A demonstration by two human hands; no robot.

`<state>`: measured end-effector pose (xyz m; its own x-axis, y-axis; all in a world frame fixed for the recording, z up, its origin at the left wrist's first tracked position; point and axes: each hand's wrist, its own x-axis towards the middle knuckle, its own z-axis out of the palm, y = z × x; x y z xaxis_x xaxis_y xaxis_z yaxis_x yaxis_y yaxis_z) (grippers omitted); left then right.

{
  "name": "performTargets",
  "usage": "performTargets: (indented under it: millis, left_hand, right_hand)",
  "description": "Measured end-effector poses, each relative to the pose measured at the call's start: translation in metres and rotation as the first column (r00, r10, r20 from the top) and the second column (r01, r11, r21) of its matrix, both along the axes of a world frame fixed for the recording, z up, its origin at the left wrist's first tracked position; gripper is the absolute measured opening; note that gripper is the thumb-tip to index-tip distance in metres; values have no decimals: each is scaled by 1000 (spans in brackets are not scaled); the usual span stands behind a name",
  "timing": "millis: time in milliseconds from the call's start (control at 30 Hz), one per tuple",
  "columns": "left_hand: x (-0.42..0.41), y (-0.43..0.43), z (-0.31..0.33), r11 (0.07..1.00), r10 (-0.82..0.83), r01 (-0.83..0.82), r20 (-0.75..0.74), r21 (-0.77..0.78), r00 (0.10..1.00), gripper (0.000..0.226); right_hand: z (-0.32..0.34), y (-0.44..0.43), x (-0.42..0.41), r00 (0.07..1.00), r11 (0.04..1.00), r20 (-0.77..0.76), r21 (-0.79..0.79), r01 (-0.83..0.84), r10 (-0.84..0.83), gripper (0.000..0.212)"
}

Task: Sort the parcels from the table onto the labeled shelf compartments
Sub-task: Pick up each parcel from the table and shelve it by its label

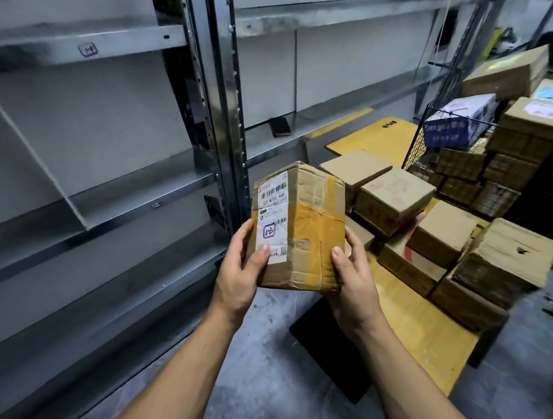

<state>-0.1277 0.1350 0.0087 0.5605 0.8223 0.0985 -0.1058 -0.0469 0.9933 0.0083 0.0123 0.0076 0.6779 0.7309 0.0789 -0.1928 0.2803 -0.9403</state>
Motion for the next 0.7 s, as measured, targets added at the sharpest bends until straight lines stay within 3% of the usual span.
performTargets:
  millis: [133,267,367,533,700]
  left_hand:
    - [-6,-7,3,987,93,-90,-11,130,996,70]
    - [-16,-8,7,969,122,-107,-57,222,991,69]
    - [-27,-8,5,956,171,-140,-104,257,980,65]
    - [-52,-6,-1,902,313,-230,-189,365,931,66]
    - [-84,-10,4,828,451,-315,-218,464,865,63]
  right_hand:
    - [-3,0,2,974,987,209,-112,116,-91,48]
    - [-2,0,-1,878,958,460,-169,232,-132,43]
    - [-5,7,-4,883,958,464,-221,185,-63,38]
    - [0,18,-21,921,954,346,-291,-77,180,60]
    - [4,37,-50,879,925,372,-341,-171,299,71]
